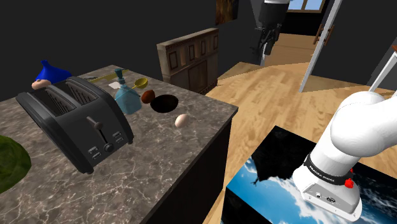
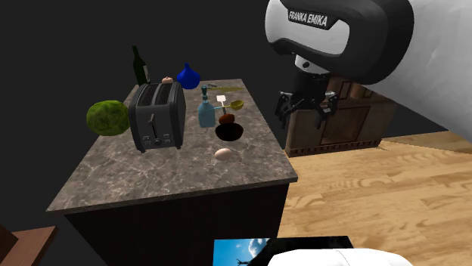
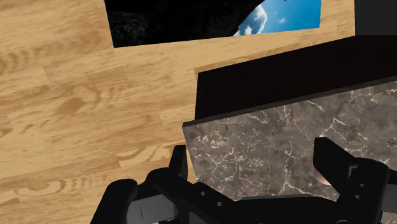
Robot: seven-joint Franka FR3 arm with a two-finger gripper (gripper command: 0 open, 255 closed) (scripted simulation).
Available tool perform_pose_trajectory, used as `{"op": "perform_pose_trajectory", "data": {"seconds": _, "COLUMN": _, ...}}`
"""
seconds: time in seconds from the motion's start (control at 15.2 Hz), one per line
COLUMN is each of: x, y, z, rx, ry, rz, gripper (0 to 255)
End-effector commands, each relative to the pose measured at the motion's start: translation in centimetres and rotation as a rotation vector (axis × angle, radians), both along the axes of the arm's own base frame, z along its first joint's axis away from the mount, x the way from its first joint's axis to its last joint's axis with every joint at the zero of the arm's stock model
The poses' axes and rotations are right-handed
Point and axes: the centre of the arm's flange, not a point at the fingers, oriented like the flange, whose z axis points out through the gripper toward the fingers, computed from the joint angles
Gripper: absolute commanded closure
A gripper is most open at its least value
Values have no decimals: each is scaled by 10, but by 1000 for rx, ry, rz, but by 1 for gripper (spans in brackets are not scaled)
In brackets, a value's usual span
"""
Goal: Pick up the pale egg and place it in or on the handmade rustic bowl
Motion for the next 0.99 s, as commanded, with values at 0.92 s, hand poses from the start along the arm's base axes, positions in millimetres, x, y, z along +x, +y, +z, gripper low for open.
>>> {"op": "perform_pose_trajectory", "data": {"seconds": 0.92, "x": 85, "y": 100, "z": -120, "rx": 106, "ry": 34, "rz": -304, "gripper": 0}}
